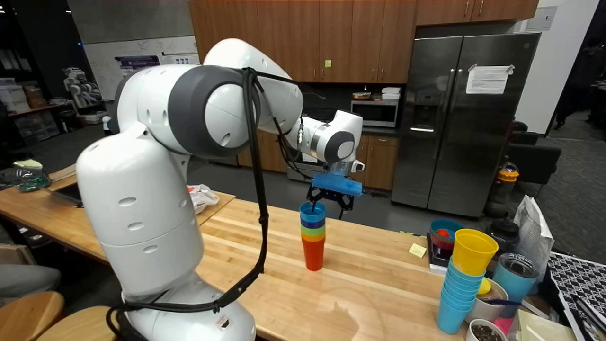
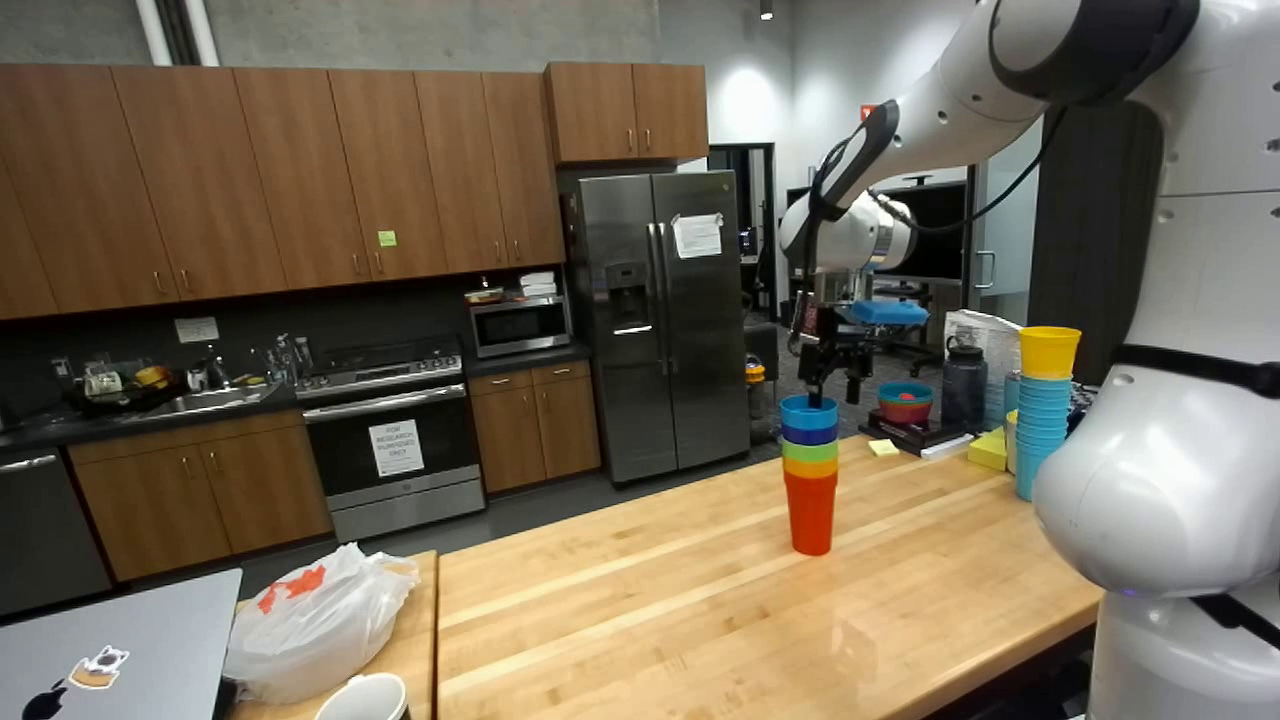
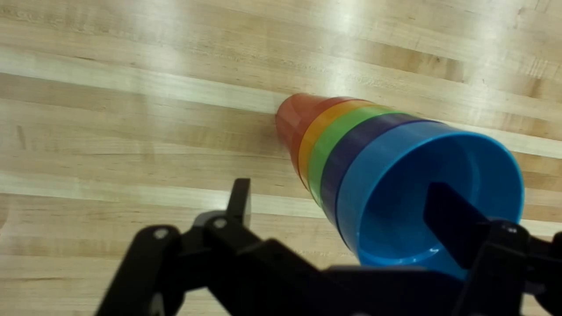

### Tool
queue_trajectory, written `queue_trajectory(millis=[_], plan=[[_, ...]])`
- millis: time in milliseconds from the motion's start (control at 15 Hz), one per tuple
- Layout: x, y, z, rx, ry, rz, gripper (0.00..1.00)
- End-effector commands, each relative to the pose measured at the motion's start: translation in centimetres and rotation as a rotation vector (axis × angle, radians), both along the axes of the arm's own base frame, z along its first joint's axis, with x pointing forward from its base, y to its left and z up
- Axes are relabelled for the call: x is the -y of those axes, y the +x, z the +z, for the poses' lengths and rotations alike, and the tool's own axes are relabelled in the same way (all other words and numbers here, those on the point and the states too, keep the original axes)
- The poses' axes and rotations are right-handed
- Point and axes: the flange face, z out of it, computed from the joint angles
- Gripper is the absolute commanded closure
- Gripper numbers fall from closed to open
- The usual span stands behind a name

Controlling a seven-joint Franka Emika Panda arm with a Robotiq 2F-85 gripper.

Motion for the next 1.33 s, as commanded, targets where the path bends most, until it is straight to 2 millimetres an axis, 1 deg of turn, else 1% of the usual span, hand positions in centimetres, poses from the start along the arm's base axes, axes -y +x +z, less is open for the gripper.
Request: queue_trajectory(millis=[0, 67, 133, 200, 333, 533, 800, 867, 933, 1267], plan=[[0.1, 0.6, 0.0, -0.008, 0.016, -0.001, 0.0], [0.1, 0.6, -0.1, -0.01, 0.016, 0.0, 0.0], [0.1, 0.7, -0.2, -0.006, 0.013, -0.001, 0.25], [0.1, 0.7, -0.2, -0.005, 0.01, -0.003, 0.26], [0.2, 0.8, -0.1, -0.002, 0.004, -0.009, 0.39], [0.4, 0.8, 0.2, 0.011, -0.005, -0.018, 0.64], [0.7, 0.9, 0.6, 0.021, -0.013, -0.021, 0.95], [0.6, 0.9, 0.7, 0.024, -0.014, -0.021, 0.99], [0.6, 0.9, 0.8, 0.026, -0.016, -0.02, 1.0], [0.5, 0.7, 1.6, 0.04, -0.022, -0.015, 0.99]])
